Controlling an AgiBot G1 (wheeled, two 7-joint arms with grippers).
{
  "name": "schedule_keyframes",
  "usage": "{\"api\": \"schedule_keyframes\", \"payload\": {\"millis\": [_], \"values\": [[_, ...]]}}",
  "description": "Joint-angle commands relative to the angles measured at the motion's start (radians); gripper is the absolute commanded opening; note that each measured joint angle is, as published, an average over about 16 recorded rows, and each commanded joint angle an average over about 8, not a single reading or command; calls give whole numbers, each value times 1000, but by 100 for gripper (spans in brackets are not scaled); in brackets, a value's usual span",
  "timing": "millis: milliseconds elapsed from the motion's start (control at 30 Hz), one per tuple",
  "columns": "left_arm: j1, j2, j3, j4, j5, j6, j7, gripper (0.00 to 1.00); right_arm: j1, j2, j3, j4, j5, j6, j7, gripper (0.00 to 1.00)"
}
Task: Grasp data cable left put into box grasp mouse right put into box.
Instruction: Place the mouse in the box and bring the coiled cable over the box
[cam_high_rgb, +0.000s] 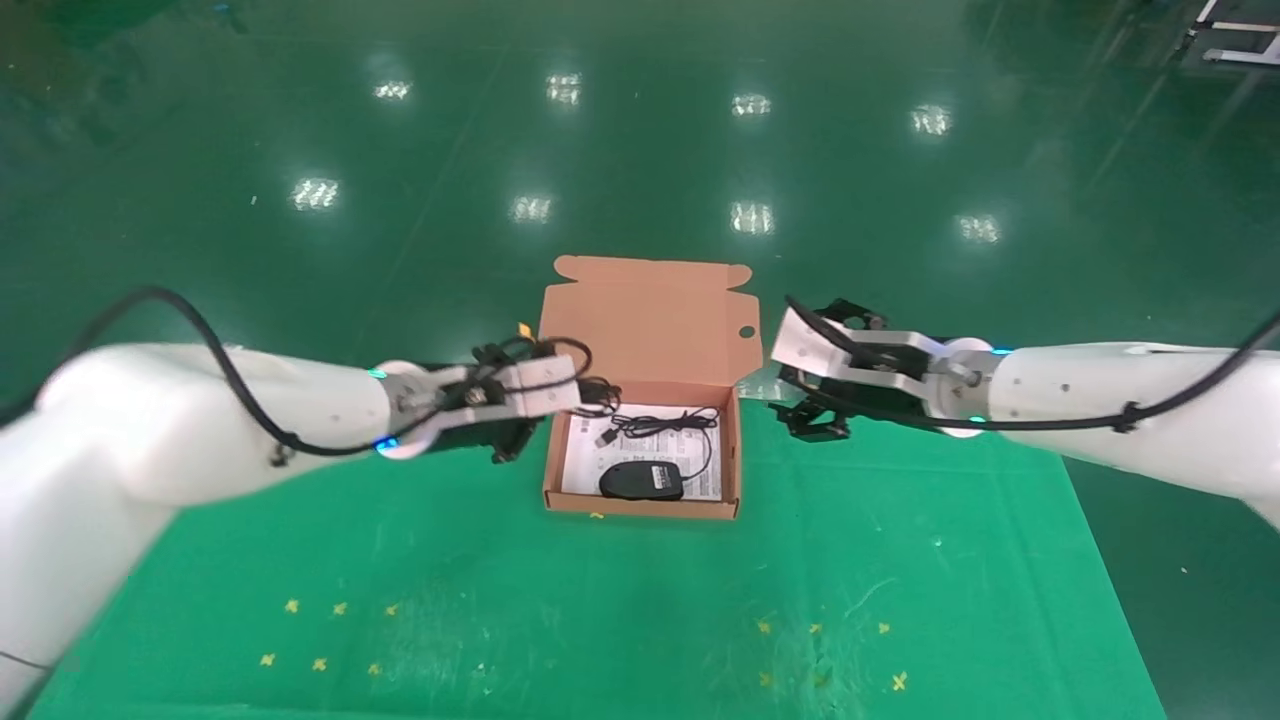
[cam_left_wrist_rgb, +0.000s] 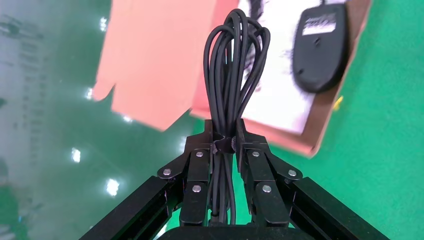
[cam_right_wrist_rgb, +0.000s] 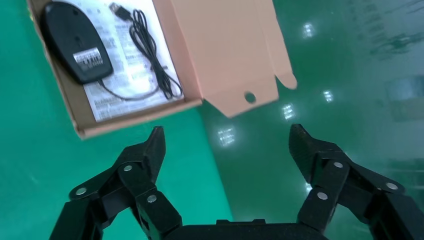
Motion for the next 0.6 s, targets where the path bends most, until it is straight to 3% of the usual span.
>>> {"api": "schedule_keyframes", "payload": {"millis": [33, 267, 600], "values": [[13, 24, 5, 35, -5, -31, 24, 0, 7, 31, -7, 35, -19, -2, 26, 100], [28, 98, 23, 156, -73, -125, 133, 0, 37, 132, -24, 163, -102, -21, 134, 100], [31, 120, 113, 219, -222, -226, 226, 0, 82, 248, -36, 329, -232, -79, 282, 100]]}}
